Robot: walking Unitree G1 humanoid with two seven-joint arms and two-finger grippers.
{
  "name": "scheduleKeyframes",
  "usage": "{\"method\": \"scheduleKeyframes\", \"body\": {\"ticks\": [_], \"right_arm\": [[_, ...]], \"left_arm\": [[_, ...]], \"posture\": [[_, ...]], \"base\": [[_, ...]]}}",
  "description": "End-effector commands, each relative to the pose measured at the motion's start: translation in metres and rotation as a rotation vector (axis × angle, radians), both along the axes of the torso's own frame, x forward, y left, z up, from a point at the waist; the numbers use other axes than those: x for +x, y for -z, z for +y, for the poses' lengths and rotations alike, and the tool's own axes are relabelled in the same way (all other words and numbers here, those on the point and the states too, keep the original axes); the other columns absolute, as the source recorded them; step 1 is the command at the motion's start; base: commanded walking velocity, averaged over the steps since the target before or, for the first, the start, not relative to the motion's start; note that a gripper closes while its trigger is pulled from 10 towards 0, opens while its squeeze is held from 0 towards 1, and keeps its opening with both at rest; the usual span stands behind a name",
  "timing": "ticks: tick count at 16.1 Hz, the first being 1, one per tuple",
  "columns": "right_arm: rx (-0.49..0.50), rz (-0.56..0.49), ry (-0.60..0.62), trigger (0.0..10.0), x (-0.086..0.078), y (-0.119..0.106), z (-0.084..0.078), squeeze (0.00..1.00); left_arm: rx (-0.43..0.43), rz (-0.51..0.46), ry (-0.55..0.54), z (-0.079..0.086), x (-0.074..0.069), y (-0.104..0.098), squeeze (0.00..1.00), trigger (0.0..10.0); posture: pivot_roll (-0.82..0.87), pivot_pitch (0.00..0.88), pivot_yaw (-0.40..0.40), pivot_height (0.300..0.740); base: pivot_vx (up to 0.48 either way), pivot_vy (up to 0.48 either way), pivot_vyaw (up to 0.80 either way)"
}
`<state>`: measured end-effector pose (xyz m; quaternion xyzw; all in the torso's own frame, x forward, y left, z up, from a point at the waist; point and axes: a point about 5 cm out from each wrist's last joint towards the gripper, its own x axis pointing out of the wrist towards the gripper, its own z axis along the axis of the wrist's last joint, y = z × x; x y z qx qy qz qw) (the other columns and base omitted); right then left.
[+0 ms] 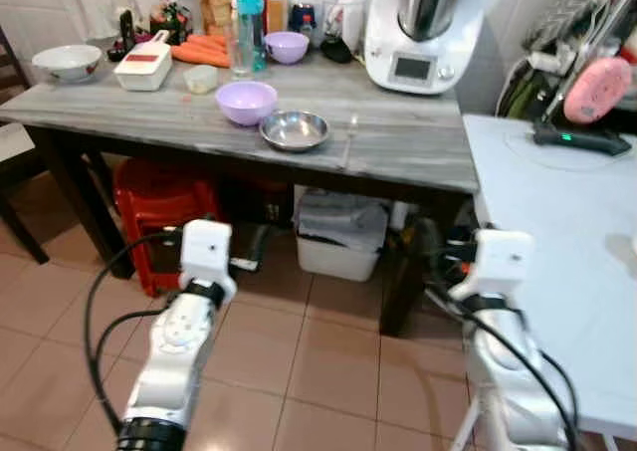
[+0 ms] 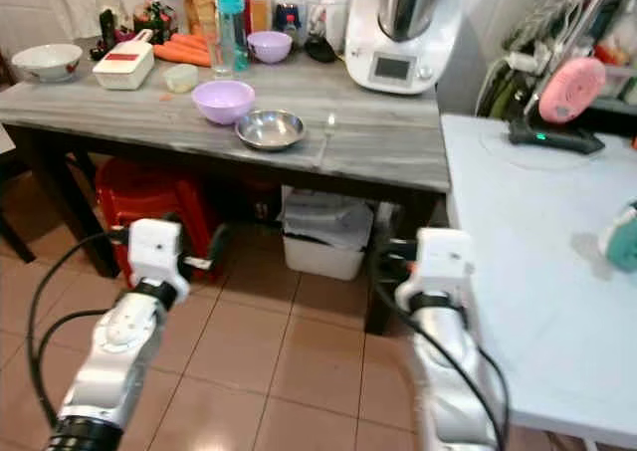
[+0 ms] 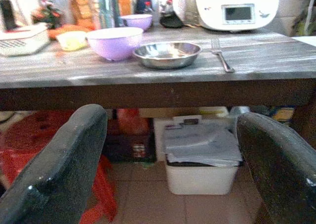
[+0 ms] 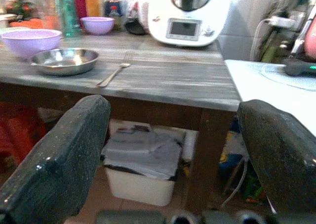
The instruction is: Setting the table
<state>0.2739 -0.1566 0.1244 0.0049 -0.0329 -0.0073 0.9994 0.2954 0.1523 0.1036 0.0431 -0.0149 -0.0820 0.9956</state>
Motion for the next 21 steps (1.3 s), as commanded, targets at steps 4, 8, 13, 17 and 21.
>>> {"method": "scheduleKeyframes", "body": {"ticks": [4,8,13,17,21], "right_arm": [[-0.008,-0.017,0.023,10.0,0.001,-0.006,-0.008,0.00],[0.015,-0.007,0.040,10.0,-0.005,-0.003,-0.009,0.00],[-0.014,0.017,0.101,10.0,-0.027,0.005,-0.024,0.00],[-0.018,0.017,0.096,10.0,-0.027,0.005,-0.022,0.00],[-0.024,0.011,0.088,10.0,-0.021,0.003,-0.019,0.00]], "left_arm": [[-0.006,-0.011,0.019,-0.006,0.001,-0.003,0.00,10.0],[-0.004,-0.014,0.017,-0.004,0.001,-0.003,0.00,10.0],[0.006,-0.011,0.018,-0.003,0.001,-0.002,0.00,10.0],[0.003,-0.012,0.025,-0.005,0.000,-0.001,0.00,10.0],[0.005,-0.010,0.026,-0.004,-0.001,-0.001,0.00,10.0]], "posture": [[-0.05,0.000,-0.022,0.740],[-0.04,0.000,-0.026,0.740],[-0.04,0.000,-0.026,0.740],[-0.05,0.000,-0.024,0.740],[-0.04,0.000,-0.021,0.740]], "base": [[0.000,-0.412,0.00],[0.000,-0.407,0.00],[0.000,-0.409,0.00],[0.000,-0.409,-0.26],[0.000,-0.410,0.00]]}}
